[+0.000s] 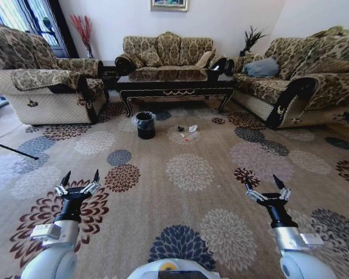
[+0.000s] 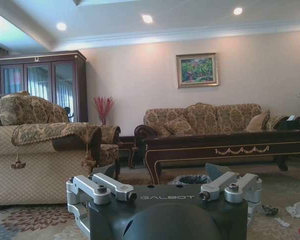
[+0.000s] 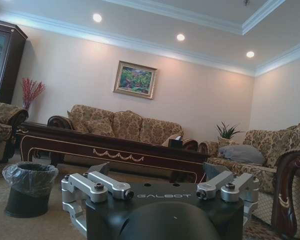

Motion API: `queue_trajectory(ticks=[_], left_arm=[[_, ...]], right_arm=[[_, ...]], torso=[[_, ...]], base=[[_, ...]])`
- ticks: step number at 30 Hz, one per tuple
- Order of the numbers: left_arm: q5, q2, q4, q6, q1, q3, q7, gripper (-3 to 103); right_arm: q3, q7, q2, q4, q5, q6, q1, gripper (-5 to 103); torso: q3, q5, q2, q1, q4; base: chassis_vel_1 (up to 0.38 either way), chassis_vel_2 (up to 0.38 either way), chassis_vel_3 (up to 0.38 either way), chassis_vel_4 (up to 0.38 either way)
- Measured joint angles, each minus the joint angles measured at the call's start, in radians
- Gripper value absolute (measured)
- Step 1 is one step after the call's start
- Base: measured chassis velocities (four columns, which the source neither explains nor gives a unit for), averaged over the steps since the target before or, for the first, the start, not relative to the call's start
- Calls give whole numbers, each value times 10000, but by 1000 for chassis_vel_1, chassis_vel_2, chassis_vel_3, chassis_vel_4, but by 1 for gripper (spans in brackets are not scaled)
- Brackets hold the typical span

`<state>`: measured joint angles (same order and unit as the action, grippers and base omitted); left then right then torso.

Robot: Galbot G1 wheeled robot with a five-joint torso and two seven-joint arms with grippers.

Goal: Move to the front of the table and pick up the trash from the floor, then place it into the trash bin.

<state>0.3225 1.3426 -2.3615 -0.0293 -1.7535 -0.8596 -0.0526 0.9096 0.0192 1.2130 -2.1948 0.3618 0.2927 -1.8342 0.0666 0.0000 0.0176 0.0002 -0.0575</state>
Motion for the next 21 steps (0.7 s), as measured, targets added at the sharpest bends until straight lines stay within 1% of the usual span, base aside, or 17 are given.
queue_trajectory(ticks=[6,11,16,21], left_arm=[[-348,31,49,-154,-42,-21,6,100],[-383,76,67,-202,-93,-49,3,100],[-319,126,12,-187,-105,-75,4,100],[-405,206,26,-185,-151,-72,7,100]], right_arm=[[-92,80,20,18,-19,82,17,100],[-129,151,18,122,-57,184,56,100],[-174,158,17,176,-99,250,106,100],[-185,157,-7,272,-135,325,154,100]], torso=[[18,-1,24,-1,1],[34,-1,47,-2,1],[48,0,62,-2,-1],[60,1,71,-2,1]], base=[[0,0,0,0],[-23,20,15,-19],[-110,101,89,-103],[-187,180,189,-176]])
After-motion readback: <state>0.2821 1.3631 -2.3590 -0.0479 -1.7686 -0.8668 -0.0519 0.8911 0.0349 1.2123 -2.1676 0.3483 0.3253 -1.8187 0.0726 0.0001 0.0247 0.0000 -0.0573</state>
